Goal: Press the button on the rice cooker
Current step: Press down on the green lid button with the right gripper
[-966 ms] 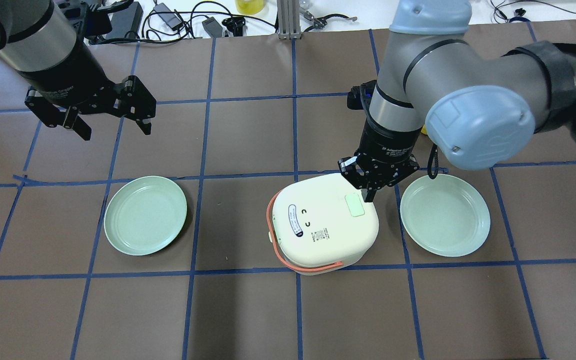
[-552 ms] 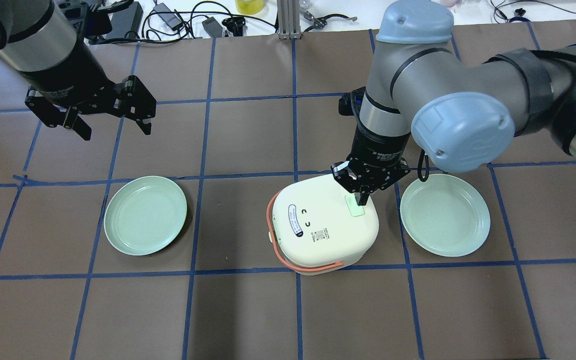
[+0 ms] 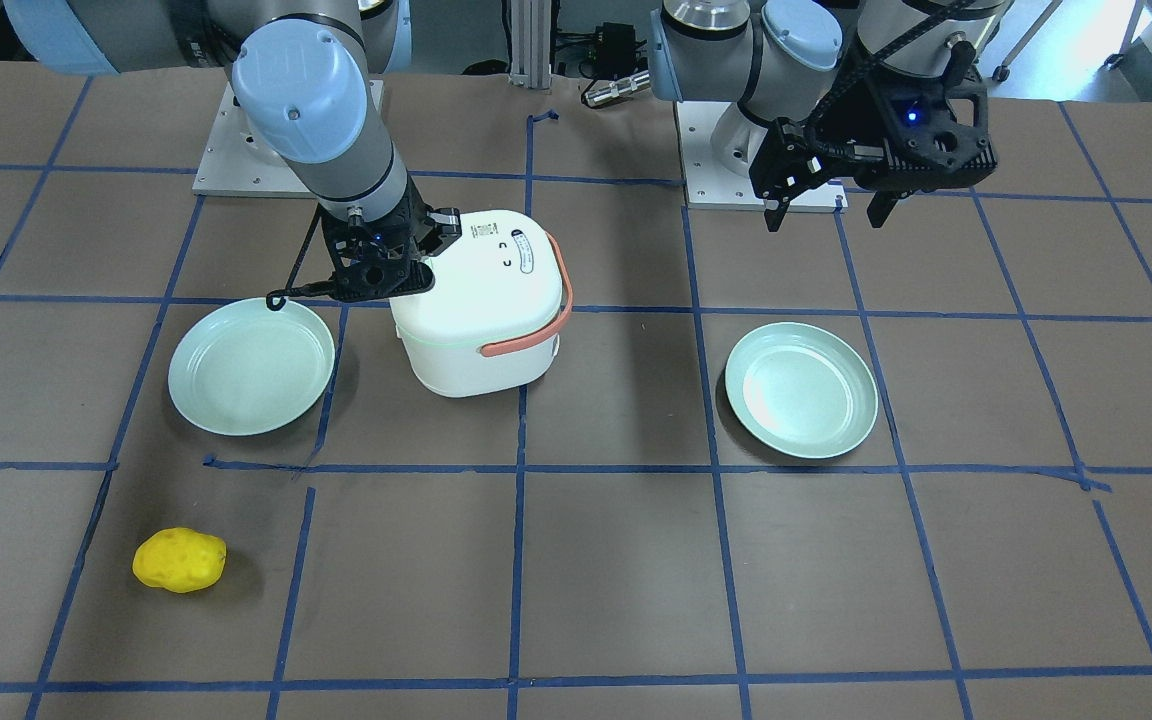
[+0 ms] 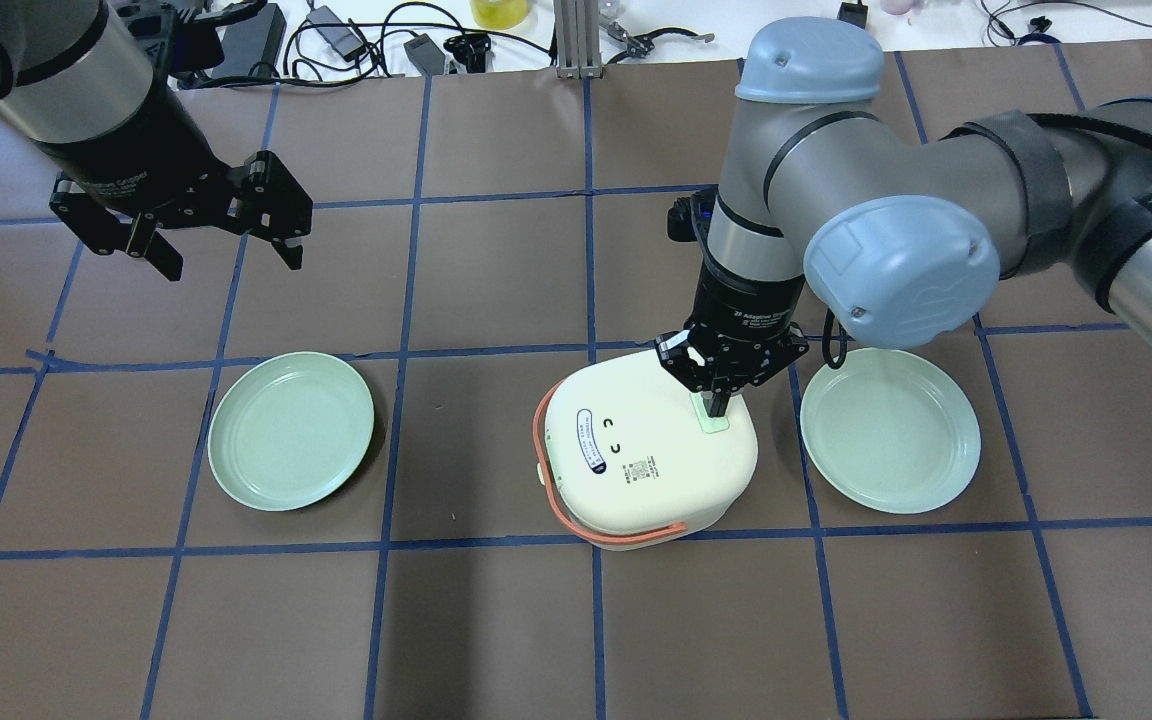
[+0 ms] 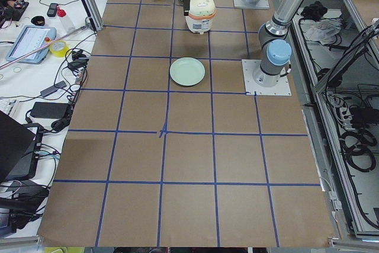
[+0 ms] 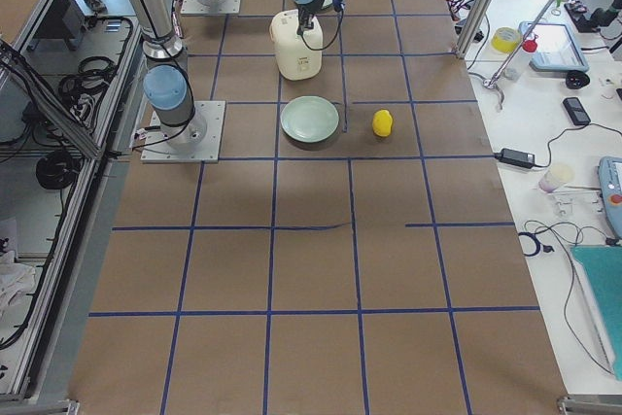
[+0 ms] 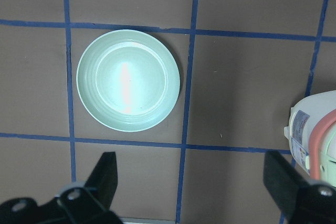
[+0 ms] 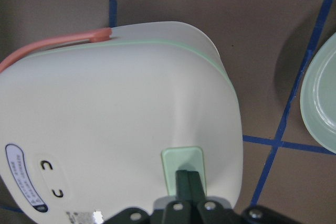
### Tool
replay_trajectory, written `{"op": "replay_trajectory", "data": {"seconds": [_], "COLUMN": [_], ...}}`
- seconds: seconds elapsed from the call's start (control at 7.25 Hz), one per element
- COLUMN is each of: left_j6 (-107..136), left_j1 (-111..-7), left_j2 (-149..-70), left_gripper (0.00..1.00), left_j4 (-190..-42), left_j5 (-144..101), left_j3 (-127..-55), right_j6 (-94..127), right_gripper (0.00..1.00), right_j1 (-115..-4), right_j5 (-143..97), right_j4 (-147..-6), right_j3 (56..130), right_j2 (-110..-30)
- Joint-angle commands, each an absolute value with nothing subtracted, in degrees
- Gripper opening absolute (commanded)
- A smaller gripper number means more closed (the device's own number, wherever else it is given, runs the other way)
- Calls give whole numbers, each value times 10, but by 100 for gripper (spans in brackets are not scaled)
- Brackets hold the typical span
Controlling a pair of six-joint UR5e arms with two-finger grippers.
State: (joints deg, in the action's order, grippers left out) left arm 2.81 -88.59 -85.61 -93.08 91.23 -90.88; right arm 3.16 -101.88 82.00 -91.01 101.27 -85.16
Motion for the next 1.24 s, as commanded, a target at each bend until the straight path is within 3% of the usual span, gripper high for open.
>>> {"op": "replay_trajectory", "data": {"seconds": [0.0,0.69,1.1], "left_j6": [28,28,28], "left_j1": [-886,-886,-886], "left_j2": [-856,-856,-856], "left_gripper": [100,100,100], "left_j4": [-931,-931,-931], "left_j5": [912,912,912], "left_j3": [-909,-909,-909], "right_j6": [31,37,73], "right_gripper": [0,0,2], "right_j1": [-1020,-1019,-1017], "right_j5": [820,820,824], "right_j4": [-914,-931,-851], "right_j3": [1014,1006,893], "right_j2": [-851,-850,-856]}}
